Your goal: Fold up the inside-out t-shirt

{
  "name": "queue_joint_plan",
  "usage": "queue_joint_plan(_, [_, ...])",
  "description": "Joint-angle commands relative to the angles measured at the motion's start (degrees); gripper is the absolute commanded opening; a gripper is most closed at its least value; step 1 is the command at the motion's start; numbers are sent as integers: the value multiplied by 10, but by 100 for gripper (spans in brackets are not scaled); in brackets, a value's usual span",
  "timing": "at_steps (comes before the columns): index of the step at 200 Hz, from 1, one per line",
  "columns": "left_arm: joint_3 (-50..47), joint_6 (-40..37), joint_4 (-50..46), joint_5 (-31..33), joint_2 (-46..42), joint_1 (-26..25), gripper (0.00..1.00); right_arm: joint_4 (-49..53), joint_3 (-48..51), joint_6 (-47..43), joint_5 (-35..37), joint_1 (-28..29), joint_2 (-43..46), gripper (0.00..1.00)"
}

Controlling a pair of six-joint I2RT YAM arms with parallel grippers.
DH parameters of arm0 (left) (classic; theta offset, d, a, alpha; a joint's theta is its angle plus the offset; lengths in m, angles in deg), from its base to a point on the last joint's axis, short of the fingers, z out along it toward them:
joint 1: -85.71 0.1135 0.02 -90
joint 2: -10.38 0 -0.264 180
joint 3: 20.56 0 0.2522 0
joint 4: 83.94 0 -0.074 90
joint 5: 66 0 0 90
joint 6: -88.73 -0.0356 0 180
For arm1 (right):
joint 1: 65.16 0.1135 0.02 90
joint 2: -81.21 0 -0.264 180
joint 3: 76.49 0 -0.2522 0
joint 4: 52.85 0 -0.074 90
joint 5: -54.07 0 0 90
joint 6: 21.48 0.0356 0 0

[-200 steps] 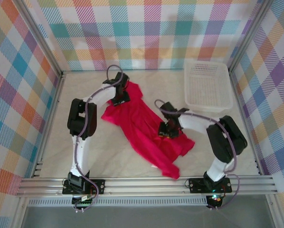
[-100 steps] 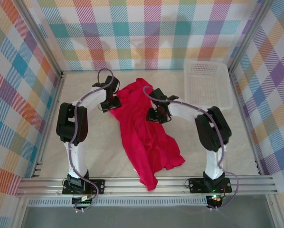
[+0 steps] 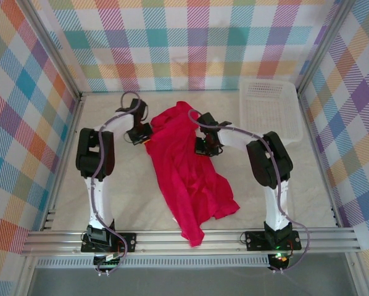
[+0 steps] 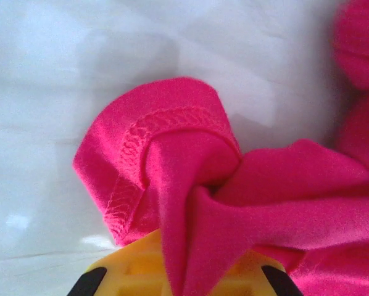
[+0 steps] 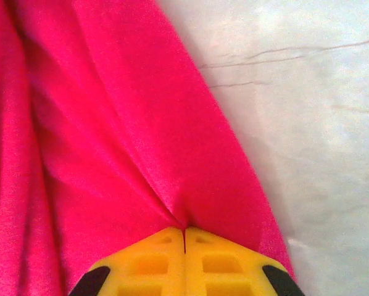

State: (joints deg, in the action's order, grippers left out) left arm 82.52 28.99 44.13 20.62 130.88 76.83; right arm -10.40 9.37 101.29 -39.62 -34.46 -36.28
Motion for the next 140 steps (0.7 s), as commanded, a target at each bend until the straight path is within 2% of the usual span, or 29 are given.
queue_joint_plan(1, [-54,35,-7,46,-84,43,0,58,71,23,53,-20,7,0])
queue_joint_plan(45, [-157,58,-27,138,-200,53,0,33,199,91,35,-1,95,0])
queue_joint_plan(80, [-199,60,-37,175,-228,52,0,62,178,78,48,17,154,0])
queue_joint_plan(89, [-194,53,-43,186,-227,48,0,65,153,56,57,17,161,11])
queue_joint_plan(100, [-176,40,-54,203,-223,39,14,59,118,26,66,17,160,30])
queue_joint_plan(119, [-129,13,-81,244,-210,1,49,56,45,-18,76,16,125,40])
queue_joint_plan(127, [-108,-3,-86,252,-204,-20,55,58,3,-31,80,16,101,42])
queue_joint_plan(140, [-77,-37,-83,254,-192,-61,59,73,-59,-51,87,14,50,42])
